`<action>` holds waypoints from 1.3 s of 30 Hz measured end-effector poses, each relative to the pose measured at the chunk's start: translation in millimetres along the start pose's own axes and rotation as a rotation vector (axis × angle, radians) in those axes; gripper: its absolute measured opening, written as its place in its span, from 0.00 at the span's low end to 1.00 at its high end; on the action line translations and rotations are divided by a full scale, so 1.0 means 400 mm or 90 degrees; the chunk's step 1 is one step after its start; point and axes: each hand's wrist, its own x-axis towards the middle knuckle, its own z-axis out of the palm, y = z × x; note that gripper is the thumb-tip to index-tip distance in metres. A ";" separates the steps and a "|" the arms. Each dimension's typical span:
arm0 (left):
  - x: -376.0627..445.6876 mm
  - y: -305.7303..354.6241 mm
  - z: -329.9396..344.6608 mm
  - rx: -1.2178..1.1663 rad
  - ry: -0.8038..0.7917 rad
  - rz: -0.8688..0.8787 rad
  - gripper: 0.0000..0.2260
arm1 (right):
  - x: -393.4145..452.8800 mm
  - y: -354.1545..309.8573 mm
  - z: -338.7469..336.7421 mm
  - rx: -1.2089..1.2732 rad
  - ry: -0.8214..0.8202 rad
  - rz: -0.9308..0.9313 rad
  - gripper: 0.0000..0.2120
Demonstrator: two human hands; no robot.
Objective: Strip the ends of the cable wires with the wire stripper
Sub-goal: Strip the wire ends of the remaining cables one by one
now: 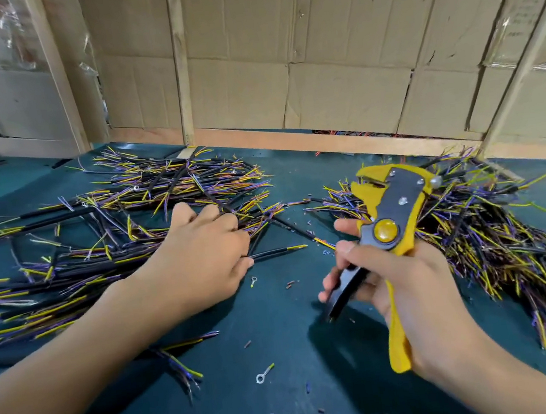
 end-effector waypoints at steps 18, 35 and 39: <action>-0.048 0.081 -0.103 -1.112 -0.135 0.136 0.10 | 0.012 -0.062 -0.017 0.106 -0.125 -0.096 0.13; -0.051 0.109 -0.126 -1.235 -0.215 0.042 0.12 | 0.024 -0.049 -0.028 0.042 -0.036 -0.134 0.13; -0.047 0.105 -0.117 -1.215 -0.254 0.017 0.12 | 0.043 -0.052 -0.042 0.074 0.027 -0.173 0.09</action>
